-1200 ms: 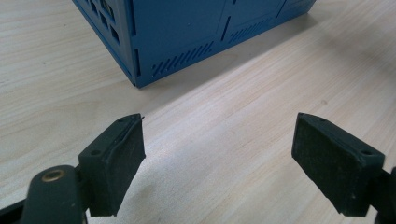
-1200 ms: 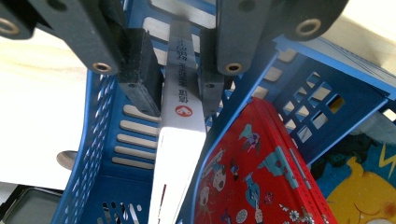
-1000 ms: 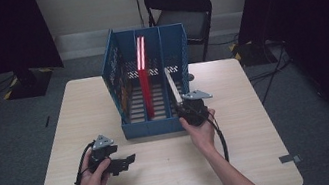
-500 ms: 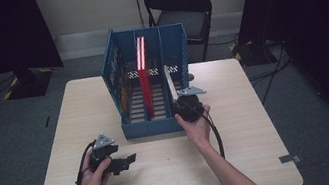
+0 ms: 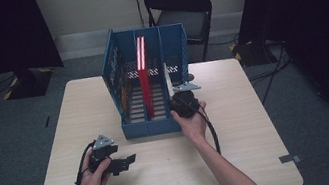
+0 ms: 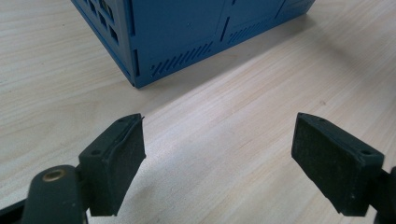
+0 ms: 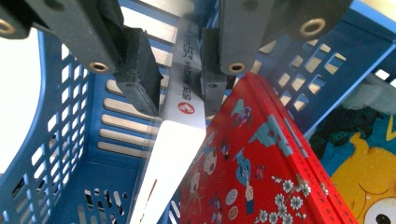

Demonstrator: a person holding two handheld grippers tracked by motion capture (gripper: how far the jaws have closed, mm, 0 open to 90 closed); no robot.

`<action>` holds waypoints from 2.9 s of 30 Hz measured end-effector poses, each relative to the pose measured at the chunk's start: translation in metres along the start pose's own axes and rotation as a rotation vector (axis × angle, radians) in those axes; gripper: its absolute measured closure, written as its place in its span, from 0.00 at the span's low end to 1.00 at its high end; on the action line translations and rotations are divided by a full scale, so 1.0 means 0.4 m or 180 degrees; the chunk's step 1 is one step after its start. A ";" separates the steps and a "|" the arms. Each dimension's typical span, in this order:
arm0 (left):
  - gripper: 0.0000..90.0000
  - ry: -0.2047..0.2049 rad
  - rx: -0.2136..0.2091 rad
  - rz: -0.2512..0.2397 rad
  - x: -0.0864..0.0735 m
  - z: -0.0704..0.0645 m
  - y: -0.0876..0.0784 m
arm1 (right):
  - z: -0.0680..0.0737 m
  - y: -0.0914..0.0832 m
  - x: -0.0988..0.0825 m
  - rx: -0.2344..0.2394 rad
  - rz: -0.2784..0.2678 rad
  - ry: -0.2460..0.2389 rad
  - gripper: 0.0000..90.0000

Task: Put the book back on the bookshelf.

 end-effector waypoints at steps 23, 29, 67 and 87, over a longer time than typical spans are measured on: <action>0.19 0.0000 0.0007 -0.0027 0.002 0.002 -0.006 | -0.006 0.035 0.017 -0.0019 0.0036 -0.0015 0.75; 0.19 0.0002 0.0008 -0.0026 0.002 0.002 -0.006 | -0.004 0.036 0.017 -0.0008 0.0036 -0.0030 0.75; 0.18 0.0030 0.0015 -0.0054 0.003 0.009 -0.011 | 0.004 -0.059 0.045 0.0481 -0.0118 -0.0125 0.28; 0.18 0.0009 0.0054 -0.0087 0.003 0.021 -0.016 | -0.063 -0.217 0.012 0.0637 -0.0203 -0.0188 0.20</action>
Point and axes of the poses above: each handheld gripper's, and its own axes: y roughly forward along the jaws, x roughly out of its top, z roughly to its left, the point moved 10 cm from there along y, roughly forward along the jaws, and after that the axes turned 9 degrees about -z, right-handed, at the moved point
